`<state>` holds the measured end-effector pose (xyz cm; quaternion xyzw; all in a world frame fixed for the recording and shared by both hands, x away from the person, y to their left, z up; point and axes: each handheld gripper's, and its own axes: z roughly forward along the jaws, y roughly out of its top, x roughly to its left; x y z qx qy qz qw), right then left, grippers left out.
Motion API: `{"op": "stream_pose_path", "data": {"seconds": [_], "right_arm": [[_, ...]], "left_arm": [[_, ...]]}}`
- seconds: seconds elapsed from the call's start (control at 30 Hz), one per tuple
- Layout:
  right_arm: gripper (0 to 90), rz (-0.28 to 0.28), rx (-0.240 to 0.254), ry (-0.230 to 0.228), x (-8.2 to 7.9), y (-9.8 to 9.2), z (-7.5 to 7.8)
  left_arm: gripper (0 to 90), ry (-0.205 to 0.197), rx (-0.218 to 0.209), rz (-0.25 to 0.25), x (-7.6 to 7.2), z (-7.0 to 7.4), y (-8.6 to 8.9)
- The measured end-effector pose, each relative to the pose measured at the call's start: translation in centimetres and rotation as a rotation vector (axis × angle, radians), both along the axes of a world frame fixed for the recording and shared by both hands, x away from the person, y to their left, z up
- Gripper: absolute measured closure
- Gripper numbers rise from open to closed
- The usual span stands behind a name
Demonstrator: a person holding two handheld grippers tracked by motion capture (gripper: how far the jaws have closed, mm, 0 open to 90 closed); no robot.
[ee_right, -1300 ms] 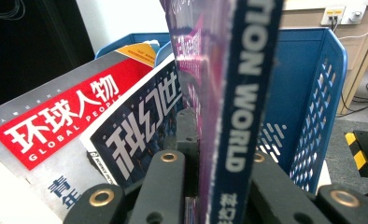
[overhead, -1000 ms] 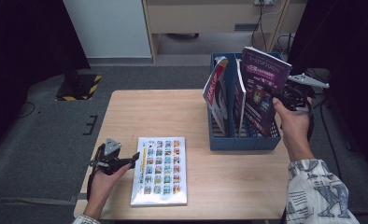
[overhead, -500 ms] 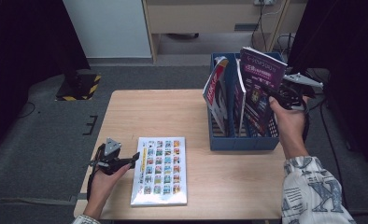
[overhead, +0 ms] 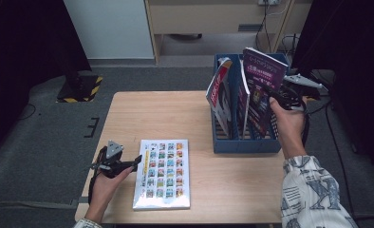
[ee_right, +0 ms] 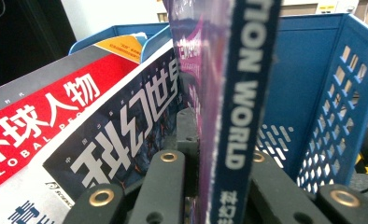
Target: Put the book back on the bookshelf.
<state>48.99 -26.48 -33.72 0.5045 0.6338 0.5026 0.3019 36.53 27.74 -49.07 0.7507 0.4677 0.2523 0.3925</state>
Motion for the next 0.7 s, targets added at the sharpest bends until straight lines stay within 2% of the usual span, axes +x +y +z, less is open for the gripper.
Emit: {"op": "stream_pose_path", "data": {"seconds": [0.33, 0.7], "right_arm": [[84.4, 0.009, 0.024, -0.022, 0.5, -0.2, -0.7], [84.4, 0.006, 0.020, -0.055, 0.5, 0.1, -1.5]], "left_arm": [[9.5, 0.004, 0.004, -0.006, 0.1, -0.2, -0.1], [9.6, 0.004, 0.005, -0.007, 0.1, -0.2, -0.2]]}}
